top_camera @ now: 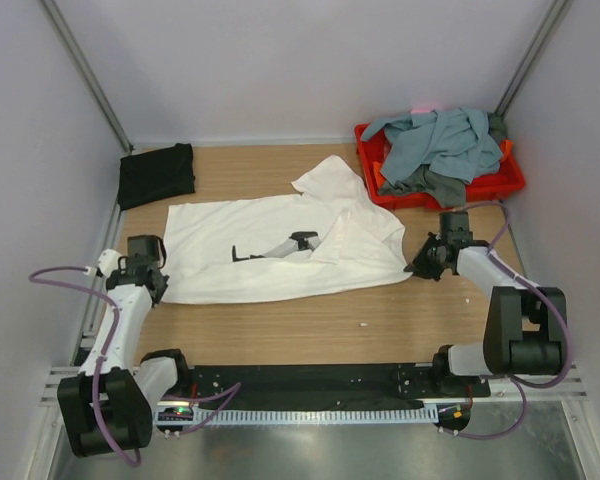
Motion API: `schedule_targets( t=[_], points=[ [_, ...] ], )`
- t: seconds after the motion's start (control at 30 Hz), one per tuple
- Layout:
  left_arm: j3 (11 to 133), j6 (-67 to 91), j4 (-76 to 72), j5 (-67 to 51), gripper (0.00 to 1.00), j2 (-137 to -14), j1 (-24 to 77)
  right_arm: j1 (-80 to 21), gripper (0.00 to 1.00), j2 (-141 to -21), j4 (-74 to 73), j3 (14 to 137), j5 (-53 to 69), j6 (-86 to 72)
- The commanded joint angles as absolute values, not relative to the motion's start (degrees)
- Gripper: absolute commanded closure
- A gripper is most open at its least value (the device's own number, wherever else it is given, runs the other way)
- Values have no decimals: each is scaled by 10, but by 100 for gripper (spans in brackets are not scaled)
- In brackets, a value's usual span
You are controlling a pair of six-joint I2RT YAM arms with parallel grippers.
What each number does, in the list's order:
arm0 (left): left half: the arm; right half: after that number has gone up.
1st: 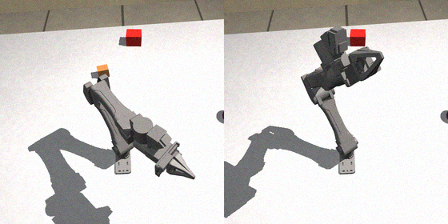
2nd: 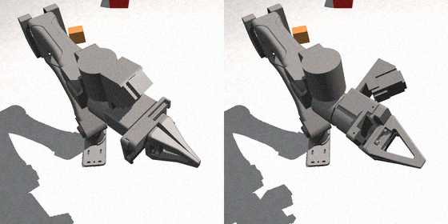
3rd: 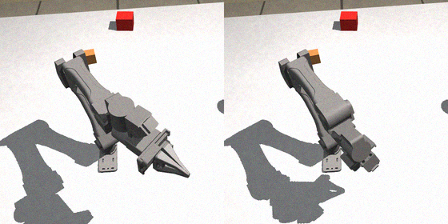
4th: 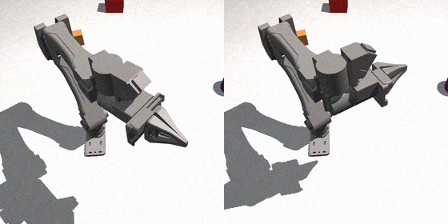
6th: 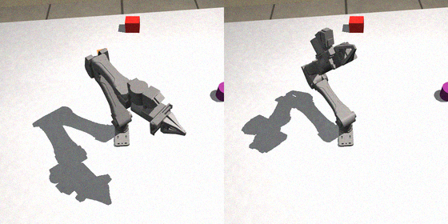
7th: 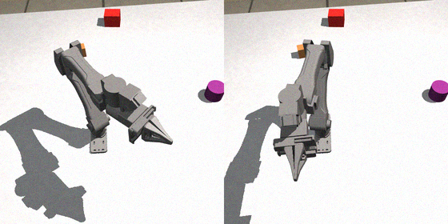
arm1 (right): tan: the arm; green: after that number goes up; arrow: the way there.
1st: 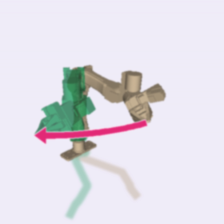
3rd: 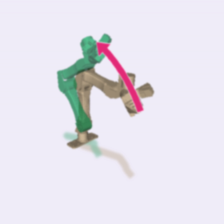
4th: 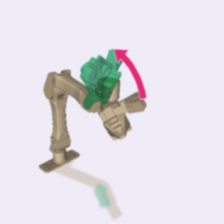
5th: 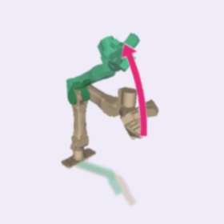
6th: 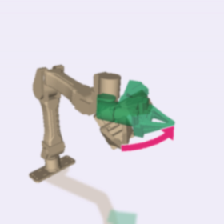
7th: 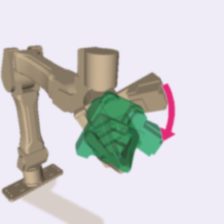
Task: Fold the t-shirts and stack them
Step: Fold the tshirt
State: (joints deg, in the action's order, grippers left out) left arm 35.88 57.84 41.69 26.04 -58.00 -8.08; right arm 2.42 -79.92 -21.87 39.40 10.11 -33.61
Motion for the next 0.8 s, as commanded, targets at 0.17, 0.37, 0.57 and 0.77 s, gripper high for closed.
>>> schedule_targets(
  t=[0.17,0.37,0.57,0.77],
  points=[
    [375,597,490,268,100,-539,-98,34,99,-730,-255,375,83,-356],
    [427,594,537,245,46,-520,-98,33,99,-683,-272,349,100,-359],
    [468,535,493,173,30,-459,-98,34,26,-677,-293,345,116,-346],
    [439,480,388,70,32,-494,-97,32,19,-601,-328,373,83,-363]
  ],
)
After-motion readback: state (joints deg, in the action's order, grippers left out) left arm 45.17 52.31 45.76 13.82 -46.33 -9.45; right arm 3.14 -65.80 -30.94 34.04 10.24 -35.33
